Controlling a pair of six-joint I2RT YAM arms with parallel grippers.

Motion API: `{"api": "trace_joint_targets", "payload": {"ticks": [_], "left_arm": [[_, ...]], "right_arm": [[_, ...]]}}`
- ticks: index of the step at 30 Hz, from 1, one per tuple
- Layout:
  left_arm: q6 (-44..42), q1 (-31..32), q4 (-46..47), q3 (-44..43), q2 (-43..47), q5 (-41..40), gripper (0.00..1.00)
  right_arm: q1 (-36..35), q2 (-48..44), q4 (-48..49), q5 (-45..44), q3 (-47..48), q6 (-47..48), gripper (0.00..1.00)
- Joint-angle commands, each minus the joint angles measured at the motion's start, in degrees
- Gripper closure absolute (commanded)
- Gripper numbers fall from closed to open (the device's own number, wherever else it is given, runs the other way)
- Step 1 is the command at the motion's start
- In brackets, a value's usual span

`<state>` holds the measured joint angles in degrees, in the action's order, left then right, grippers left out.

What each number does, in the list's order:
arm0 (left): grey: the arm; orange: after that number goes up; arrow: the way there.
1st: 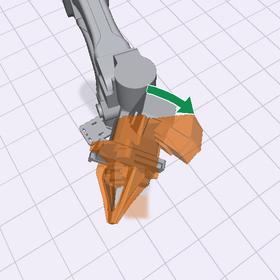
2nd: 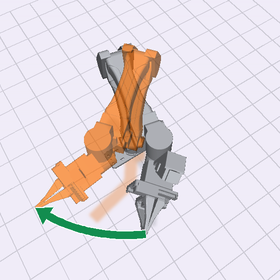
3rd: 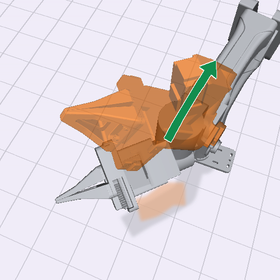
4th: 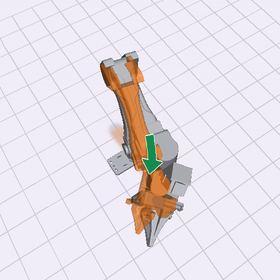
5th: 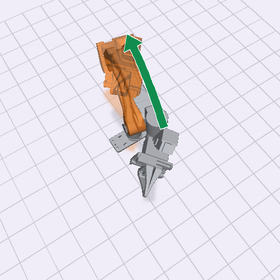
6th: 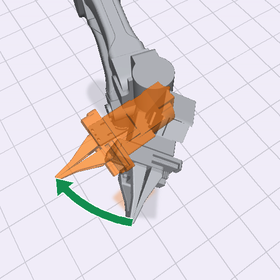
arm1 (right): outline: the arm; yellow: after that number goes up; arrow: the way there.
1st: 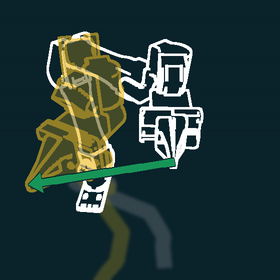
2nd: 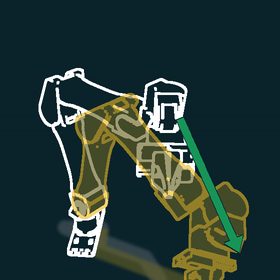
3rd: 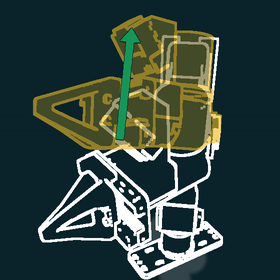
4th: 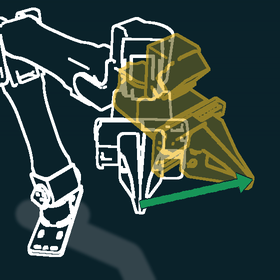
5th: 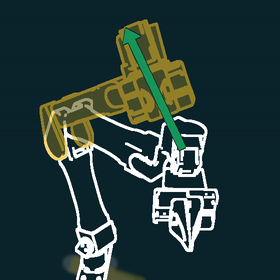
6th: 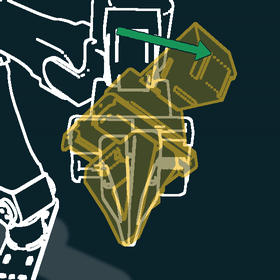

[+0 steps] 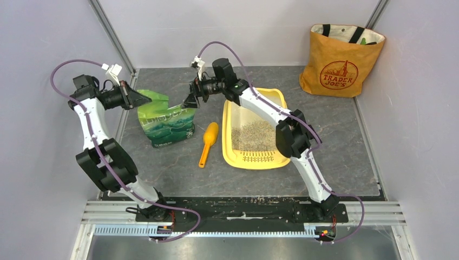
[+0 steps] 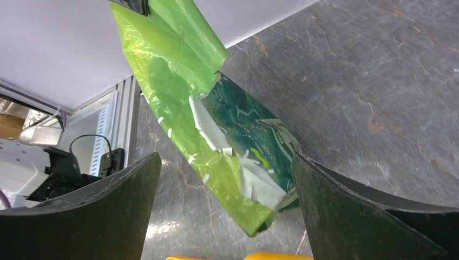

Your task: Fill the litter box with clean litter

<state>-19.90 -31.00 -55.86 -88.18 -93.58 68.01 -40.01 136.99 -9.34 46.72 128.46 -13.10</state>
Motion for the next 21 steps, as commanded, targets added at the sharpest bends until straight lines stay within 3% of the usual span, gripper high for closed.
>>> {"api": "trace_joint_targets", "payload": {"ticks": [1,9,12,14,18,21], "left_arm": [[-15.91,-0.02,-6.66,-3.12,5.09,5.34,0.98],[-37.67,-0.03,-15.47,-3.26,7.83,12.35,0.98],[-38.97,-0.02,-15.65,-3.49,7.87,13.92,0.98],[-40.28,-0.02,-15.64,-3.66,8.01,14.39,0.98],[-41.25,-0.02,-15.69,-4.23,7.97,13.28,0.98],[-40.43,-0.01,-15.69,-4.63,7.82,11.98,0.96]], "right_arm": [[-0.98,2.07,3.54,1.33,3.89,4.51,0.03],[-1.94,2.77,5.17,3.53,3.06,6.31,0.03],[-1.91,1.68,6.65,5.37,2.24,6.37,0.03],[-2.08,0.63,7.2,5.66,1.35,7.39,0.12],[-2.49,-0.05,5.97,6.32,0.99,9.99,0.42],[-3.2,0.21,2.63,7.2,1.61,14.65,0.58]]}}
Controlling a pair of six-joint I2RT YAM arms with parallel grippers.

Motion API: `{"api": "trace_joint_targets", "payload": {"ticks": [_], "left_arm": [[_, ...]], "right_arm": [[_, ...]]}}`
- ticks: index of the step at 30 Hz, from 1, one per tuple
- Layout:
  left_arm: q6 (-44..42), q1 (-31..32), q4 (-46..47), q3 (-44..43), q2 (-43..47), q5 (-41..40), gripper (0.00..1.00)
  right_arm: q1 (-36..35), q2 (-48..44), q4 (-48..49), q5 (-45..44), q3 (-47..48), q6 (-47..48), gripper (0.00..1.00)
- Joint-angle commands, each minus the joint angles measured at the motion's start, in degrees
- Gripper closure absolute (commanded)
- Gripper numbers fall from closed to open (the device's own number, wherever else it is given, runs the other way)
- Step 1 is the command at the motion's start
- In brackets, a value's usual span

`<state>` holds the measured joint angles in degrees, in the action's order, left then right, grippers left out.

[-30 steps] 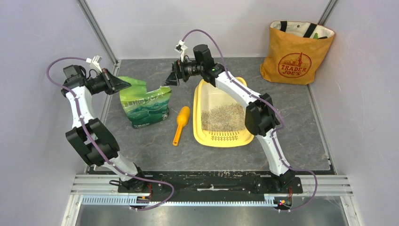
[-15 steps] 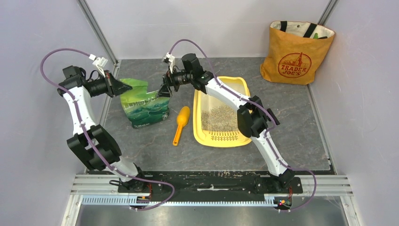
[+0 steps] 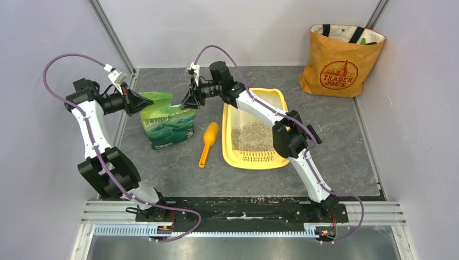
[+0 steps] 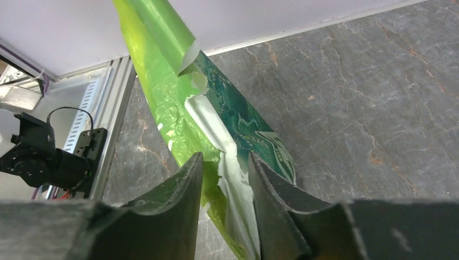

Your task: Fill the litter box with clean litter

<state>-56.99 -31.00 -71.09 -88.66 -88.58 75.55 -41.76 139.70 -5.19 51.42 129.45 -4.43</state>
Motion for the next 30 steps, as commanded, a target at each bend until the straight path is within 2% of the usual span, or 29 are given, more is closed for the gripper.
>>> {"api": "trace_joint_targets", "payload": {"ticks": [1,4,6,7,8,10,14,18,23,26,30], "left_arm": [[-3.38,-0.02,-0.45,-4.23,2.95,3.89,0.96],[-3.89,-0.02,-0.45,-4.37,3.46,1.59,0.94],[-3.17,-0.04,-0.45,-4.95,3.49,-0.41,0.92],[-2.26,0.03,-0.46,-5.76,3.35,-1.89,0.87],[-0.77,0.06,-0.39,-6.86,3.05,-3.42,0.78],[1.6,0.14,-0.41,-9.05,2.36,-7.48,0.65],[-1.55,1.3,-4.59,-13.23,0.67,-14.48,0.55],[-6.41,5.9,-10.5,-18.15,-2.62,-21.93,0.47],[-6.52,10.69,-16.61,-28.05,-8.78,-26.61,0.2],[-6.2,13.47,-18.83,-34.78,-12.76,-29.77,0.15],[-6.74,18.03,-19.13,-37.14,-15.4,-37.16,0.11]], "right_arm": [[-1.61,-2.5,-2.18,2.54,0.55,7.04,0.63],[-2.33,-3.14,-4.0,1.97,0.13,10.32,0.77],[-2.83,-3.82,-4.81,0.75,-0.47,12.49,0.91],[-3.05,-4.26,-4.84,-0.46,-1.08,13.34,0.97],[-3.3,-4.8,-4.58,-1.29,-1.61,14.3,1.0],[-3.67,-6.1,-2.82,-3.8,-3.35,14.97,1.0],[-3.86,-8.83,1.76,-6.09,-7.32,16.44,1.0],[-4.16,-10.19,2.89,-7.77,-8.65,19.31,1.0],[-4.86,-11.99,4.57,-9.54,-11.64,24.21,1.0],[-5.3,-13.23,6.75,-10.52,-13.87,26.73,1.0],[-5.62,-14.53,10.92,-12.39,-17.19,28.34,1.0]]}}
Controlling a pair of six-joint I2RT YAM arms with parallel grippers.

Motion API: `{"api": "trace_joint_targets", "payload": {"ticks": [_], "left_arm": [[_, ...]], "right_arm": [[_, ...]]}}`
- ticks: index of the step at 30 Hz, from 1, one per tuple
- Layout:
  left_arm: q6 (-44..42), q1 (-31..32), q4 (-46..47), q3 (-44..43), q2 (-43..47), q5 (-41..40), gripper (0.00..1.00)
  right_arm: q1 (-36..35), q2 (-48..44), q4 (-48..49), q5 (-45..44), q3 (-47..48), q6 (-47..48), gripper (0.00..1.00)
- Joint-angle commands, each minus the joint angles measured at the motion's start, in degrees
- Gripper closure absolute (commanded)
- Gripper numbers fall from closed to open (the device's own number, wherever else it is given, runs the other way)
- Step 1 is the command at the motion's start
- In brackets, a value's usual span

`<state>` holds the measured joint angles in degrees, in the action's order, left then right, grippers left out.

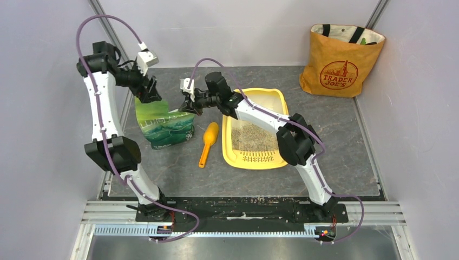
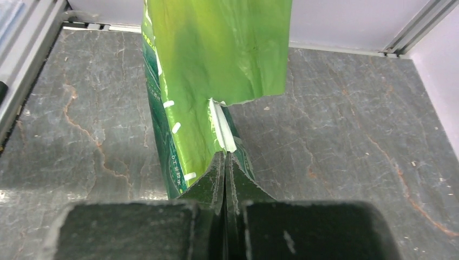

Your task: Fill the litter box with clean litter

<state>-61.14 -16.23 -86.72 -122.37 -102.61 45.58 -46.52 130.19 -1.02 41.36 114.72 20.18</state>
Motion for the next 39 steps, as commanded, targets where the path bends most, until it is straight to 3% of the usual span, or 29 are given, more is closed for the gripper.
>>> {"api": "trace_joint_targets", "payload": {"ticks": [1,8,18,25,27,30,33,34,39], "left_arm": [[-3.7,3.48,-3.92,-3.93,-2.05,-7.42,0.11],[0.5,4.8,-7.72,-14.84,-12.39,-13.42,0.09],[-0.56,6.13,-7.69,-6.56,-13.01,-15.53,0.1],[-0.18,6.3,-7.71,-1.25,-13.94,-18.13,0.18],[-0.26,6.3,-7.71,-1.27,-14.06,-17.87,0.3],[-1.03,6.3,-7.72,-1.73,-12.53,-16.16,0.57],[-3.04,6.3,-7.68,-1.32,-9.37,-14.12,0.94],[-3.53,6.3,-7.75,-1.21,-8.45,-13.67,0.98],[-5.0,5.37,-7.62,-1.21,-3.25,-9.64,0.98]], "right_arm": [[-0.85,-5.42,8.24,-2.86,-3.61,4.23,1.0],[-1.53,-8.09,16.87,-5.6,-10.1,7.84,1.0],[-2.17,-8.91,19.58,-7.34,-12.94,11.19,1.0],[-2.26,-8.97,20.95,-8.4,-13.49,12.34,1.0],[-2.3,-9.01,20.82,-8.35,-13.55,12.52,1.0],[-2.26,-9.08,20.56,-8.3,-13.64,12.68,1.0],[-2.28,-9.23,20.35,-8.75,-14.09,13.02,1.0],[-2.31,-9.28,20.4,-8.89,-14.37,13.13,1.0],[-2.26,-10.23,19.94,-9.1,-15.34,11.92,1.0]]}}
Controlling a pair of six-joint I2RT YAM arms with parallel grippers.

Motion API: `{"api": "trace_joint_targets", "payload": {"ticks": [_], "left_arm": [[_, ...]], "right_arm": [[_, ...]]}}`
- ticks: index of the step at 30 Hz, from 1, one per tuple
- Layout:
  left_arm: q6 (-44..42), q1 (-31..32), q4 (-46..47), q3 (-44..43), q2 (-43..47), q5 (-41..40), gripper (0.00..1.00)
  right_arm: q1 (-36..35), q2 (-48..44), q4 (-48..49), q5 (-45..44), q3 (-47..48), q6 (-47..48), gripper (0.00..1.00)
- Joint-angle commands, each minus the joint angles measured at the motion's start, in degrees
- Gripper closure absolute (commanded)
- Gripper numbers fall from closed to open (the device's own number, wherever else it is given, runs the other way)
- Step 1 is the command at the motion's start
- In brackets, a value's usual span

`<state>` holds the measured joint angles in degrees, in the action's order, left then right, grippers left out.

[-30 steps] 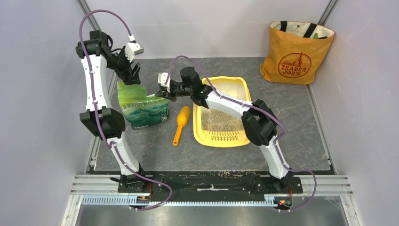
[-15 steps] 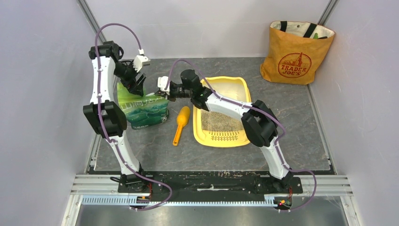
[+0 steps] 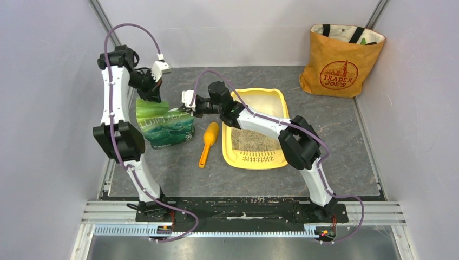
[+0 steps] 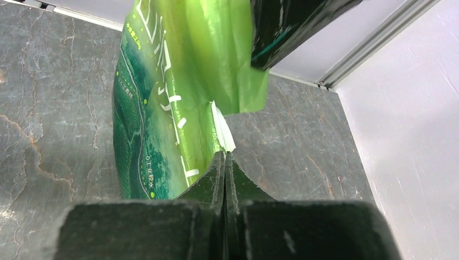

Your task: Fill the litter box with clean litter

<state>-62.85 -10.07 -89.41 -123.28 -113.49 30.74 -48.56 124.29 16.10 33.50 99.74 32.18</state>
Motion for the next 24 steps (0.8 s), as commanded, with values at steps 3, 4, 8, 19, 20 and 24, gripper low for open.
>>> {"api": "trace_joint_targets", "payload": {"ticks": [3,4,8,19,20,24], "left_arm": [[-6.88,-2.08,-4.71,0.86,11.37,8.77,0.98],[-8.24,-2.42,-4.27,2.14,12.96,9.89,0.98],[-12.84,-3.58,-1.8,8.6,18.96,12.99,0.98],[-15.47,-3.63,1.74,15.88,24.66,15.22,0.98],[-15.48,-3.67,1.77,15.89,24.7,15.22,0.98],[-16.04,-3.73,1.82,15.79,24.85,15.31,0.98]], "right_arm": [[-0.19,-4.42,1.4,-2.15,0.88,-4.67,0.61],[0.06,-4.26,0.24,-2.05,1.99,-6.61,0.39],[2.16,-2.24,-1.91,3.16,8.45,-19.28,0.18],[1.37,4.81,-2.25,17.47,19.57,-31.76,0.23],[1.25,4.83,-2.28,17.73,19.31,-31.5,0.23],[0.77,5.1,-3.01,16.61,18.11,-28.42,0.18]]}}
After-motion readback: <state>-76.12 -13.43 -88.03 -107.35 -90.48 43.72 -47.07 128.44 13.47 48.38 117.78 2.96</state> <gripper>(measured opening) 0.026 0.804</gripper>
